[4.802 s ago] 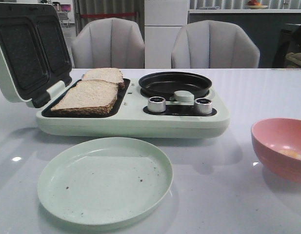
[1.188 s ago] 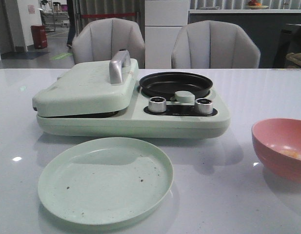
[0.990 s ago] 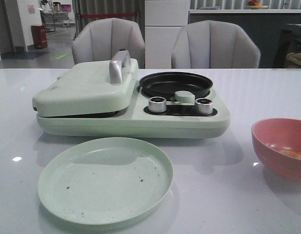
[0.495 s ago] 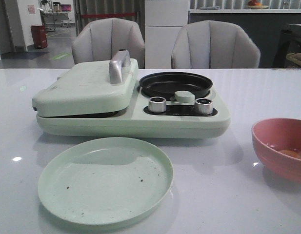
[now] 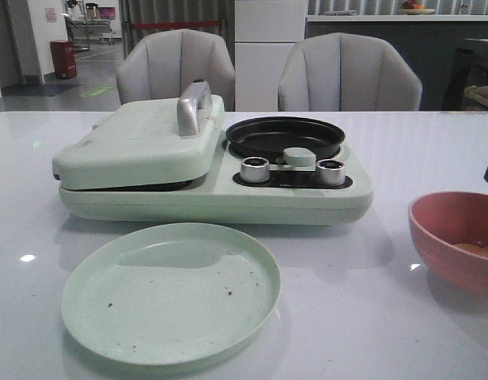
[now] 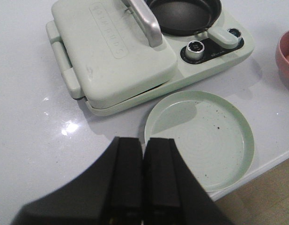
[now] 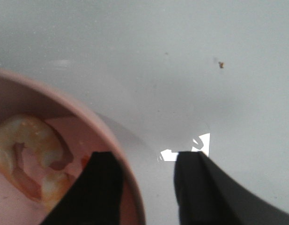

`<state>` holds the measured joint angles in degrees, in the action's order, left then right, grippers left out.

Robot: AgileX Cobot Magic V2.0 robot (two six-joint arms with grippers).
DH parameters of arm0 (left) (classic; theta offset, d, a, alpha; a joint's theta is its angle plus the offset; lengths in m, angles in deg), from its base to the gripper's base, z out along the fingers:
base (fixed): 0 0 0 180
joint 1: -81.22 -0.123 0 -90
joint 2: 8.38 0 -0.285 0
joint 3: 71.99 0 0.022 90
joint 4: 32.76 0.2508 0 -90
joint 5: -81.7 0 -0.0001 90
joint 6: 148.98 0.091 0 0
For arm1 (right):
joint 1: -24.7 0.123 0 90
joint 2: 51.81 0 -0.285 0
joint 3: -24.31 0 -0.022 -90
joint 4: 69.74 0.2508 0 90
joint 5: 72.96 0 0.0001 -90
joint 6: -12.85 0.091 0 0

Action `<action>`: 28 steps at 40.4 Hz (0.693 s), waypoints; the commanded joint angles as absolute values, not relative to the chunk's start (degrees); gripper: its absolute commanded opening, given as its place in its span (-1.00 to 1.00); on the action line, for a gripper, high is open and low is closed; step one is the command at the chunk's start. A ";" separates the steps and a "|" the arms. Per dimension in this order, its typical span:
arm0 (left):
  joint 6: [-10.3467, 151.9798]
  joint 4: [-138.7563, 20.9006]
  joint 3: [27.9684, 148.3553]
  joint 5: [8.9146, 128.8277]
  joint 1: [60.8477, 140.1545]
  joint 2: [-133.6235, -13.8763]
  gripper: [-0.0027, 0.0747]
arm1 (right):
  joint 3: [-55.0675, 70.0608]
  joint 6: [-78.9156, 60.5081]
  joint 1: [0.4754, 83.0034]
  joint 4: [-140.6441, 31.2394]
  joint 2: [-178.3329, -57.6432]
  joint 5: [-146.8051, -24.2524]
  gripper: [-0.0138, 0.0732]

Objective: Make breakfast with bread and shrimp
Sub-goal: 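Grasp the pink bowl rim and lift it off the table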

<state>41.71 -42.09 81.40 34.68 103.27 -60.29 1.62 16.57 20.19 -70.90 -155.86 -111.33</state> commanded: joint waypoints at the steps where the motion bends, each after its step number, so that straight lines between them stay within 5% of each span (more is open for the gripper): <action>1: 41.14 -43.00 82.94 38.70 103.68 -60.16 -0.67 | 3.55 16.10 19.74 -70.60 -153.66 -109.38 -0.16; 13: 41.14 -43.00 82.94 38.70 103.68 -60.16 -0.67 | 5.36 15.79 19.79 -69.74 -153.32 -111.15 -0.59; 28: 41.14 -43.11 82.94 38.60 103.68 -60.16 -0.67 | 24.54 11.33 27.47 -79.38 -149.41 -121.55 -0.60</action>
